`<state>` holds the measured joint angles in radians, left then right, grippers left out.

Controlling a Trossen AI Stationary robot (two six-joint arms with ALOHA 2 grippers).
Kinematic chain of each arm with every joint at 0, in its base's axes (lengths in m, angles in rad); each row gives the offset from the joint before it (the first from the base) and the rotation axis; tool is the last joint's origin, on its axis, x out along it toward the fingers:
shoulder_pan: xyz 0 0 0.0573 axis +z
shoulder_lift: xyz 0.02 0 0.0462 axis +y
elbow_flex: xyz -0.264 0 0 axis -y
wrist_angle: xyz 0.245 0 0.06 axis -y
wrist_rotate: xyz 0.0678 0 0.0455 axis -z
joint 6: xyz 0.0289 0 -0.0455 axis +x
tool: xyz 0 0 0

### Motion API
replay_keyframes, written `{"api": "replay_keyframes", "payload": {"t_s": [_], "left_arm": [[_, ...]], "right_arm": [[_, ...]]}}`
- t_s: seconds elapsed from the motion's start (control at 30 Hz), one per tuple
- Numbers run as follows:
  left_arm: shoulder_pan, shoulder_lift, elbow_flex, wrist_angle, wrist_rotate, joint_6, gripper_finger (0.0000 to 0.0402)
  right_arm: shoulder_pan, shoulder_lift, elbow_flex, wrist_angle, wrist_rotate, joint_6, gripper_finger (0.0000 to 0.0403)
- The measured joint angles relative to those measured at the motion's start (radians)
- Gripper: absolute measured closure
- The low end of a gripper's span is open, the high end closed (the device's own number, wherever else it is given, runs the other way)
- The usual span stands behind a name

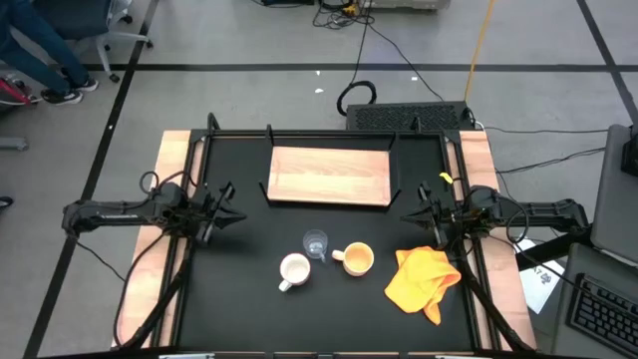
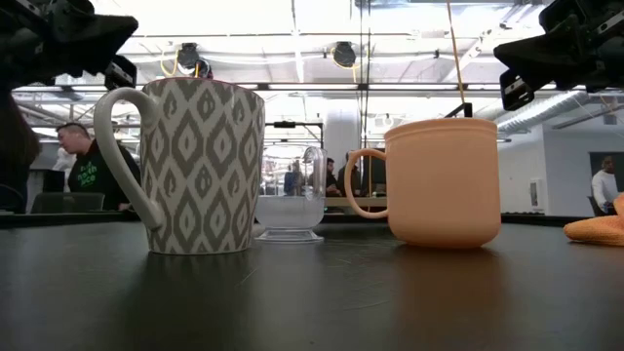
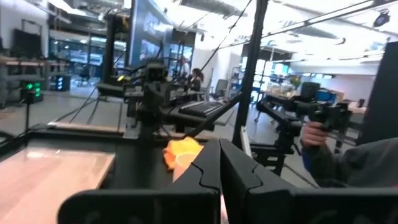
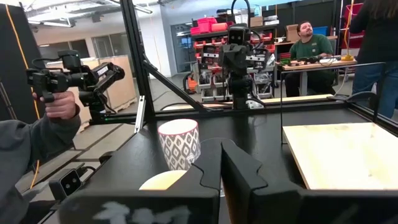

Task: Stack small to large cups/mugs on shelf
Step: Put the gray patterned mug on the shelf

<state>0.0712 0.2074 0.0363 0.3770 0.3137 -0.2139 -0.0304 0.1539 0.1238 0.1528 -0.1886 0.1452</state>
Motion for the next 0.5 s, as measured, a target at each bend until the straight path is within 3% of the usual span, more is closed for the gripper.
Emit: {"api": "replay_keyframes", "payload": {"t_s": [0.5], "left_arm": [[-0.153,0.390,0.243,0.013,-0.079,0.155,0.0401]], "right_arm": [[0.000,0.000,0.000,0.000,0.000,0.000,0.0403]]}}
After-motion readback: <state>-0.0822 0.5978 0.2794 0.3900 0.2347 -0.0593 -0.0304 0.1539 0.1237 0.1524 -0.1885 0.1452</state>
